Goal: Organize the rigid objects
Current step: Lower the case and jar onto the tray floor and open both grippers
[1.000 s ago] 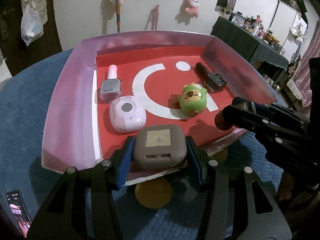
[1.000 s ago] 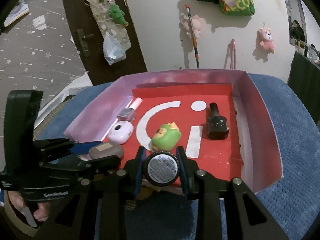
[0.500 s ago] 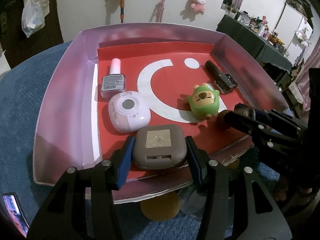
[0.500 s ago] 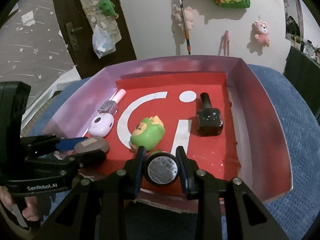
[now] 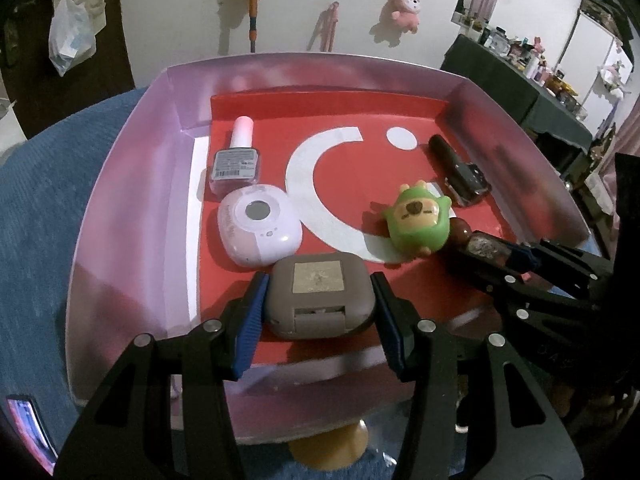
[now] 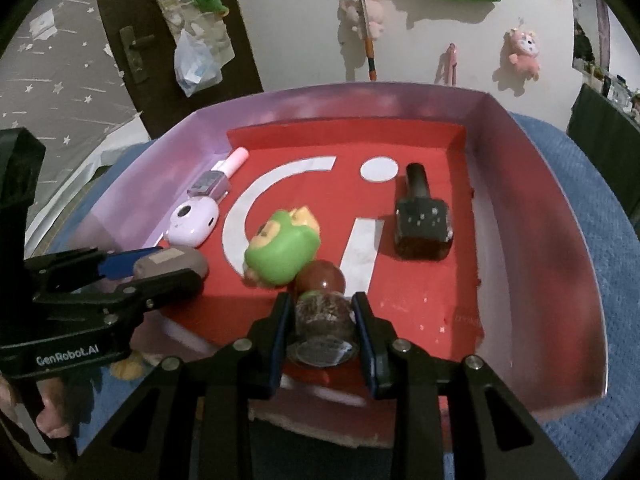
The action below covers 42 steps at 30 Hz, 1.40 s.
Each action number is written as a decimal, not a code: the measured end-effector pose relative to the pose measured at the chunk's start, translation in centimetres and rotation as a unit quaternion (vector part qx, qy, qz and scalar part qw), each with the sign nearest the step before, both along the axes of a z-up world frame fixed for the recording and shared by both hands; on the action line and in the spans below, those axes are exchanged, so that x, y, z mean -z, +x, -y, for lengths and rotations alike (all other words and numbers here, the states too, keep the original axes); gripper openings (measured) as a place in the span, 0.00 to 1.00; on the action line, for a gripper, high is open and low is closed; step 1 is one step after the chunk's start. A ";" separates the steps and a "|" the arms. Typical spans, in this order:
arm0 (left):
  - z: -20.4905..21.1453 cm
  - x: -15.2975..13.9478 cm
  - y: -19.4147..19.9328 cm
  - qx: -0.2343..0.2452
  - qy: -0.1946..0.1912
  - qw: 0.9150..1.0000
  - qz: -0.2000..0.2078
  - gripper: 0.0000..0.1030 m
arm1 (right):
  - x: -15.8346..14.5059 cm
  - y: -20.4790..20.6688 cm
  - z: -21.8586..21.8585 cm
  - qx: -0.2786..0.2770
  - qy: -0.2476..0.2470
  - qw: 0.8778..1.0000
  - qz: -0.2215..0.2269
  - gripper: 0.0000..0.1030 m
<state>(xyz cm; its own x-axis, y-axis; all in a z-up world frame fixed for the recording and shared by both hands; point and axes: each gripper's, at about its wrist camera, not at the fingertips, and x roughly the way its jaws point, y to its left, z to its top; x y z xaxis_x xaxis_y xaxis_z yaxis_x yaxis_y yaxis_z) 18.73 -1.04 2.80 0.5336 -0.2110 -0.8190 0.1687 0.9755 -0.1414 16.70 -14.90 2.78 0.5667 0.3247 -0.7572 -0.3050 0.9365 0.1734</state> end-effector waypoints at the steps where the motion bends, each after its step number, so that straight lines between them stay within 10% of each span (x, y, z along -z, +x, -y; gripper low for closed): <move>1: 0.0 0.0 0.2 -0.002 0.000 1.000 0.001 0.47 | 0.0 0.2 0.1 0.002 0.003 1.000 0.000 0.32; 42: -0.1 0.4 0.7 -0.015 -0.003 1.000 0.002 0.56 | -0.6 0.3 0.9 0.019 0.032 0.999 0.009 0.45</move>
<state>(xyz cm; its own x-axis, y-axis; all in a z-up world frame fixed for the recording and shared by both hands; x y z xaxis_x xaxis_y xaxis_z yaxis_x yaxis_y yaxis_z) 19.44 -0.96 2.44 0.5431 -0.1995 -0.8156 0.1404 0.9793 -0.1461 16.95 -15.85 3.41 0.5925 0.3497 -0.7257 -0.2727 0.9347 0.2278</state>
